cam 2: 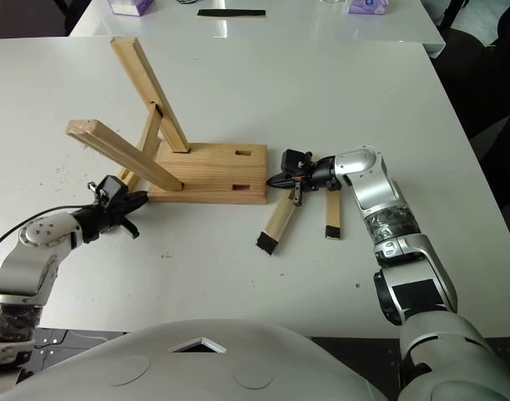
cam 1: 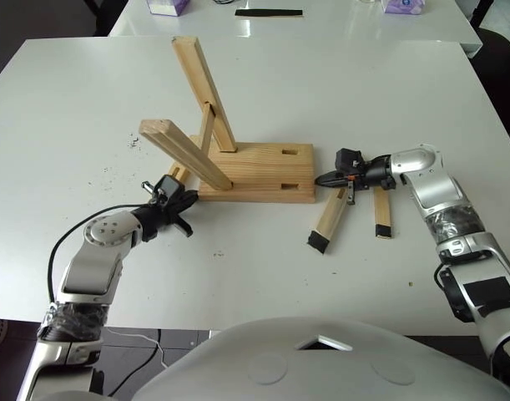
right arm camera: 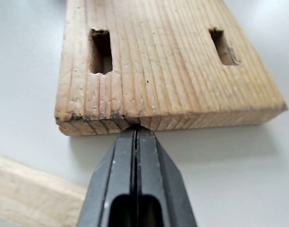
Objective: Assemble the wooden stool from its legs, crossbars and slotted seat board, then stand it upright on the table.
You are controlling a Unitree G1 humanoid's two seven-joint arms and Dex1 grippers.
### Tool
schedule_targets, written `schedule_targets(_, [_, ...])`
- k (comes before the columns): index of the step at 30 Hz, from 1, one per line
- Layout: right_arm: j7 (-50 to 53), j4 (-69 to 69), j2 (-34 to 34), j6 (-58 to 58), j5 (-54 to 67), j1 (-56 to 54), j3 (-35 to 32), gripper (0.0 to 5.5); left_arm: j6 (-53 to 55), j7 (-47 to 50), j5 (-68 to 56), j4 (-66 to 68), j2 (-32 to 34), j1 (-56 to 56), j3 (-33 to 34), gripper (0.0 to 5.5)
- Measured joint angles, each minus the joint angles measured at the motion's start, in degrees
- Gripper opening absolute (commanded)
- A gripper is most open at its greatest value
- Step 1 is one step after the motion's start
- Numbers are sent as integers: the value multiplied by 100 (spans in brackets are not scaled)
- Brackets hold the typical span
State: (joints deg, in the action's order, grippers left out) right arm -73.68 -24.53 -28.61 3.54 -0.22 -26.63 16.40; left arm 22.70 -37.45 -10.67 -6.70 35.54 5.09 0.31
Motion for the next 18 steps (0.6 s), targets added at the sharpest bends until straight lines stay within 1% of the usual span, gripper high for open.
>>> schedule_targets(5, [-370, 767, -130, 268, 273, 336, 9, 1, -184, 156, 190, 526, -206, -417, 0, 0])
schedule_targets(8, [-374, 1125, -222, 340, 419, 488, -69, 1, -337, 217, 269, 736, -257, -557, 22, 0])
schedule_targets(12, [-264, 1520, -438, 273, 572, 546, -305, 1, -361, 236, 142, 580, -361, -535, 144, 0])
schedule_targets(15, [-266, 1694, -809, 159, 574, 667, -341, 1, -364, 232, 58, 306, -359, -446, 313, 0])
schedule_targets(18, [-299, 1910, -860, 153, 610, 873, -292, 1, -334, 230, 62, 191, -360, -377, 312, 0])
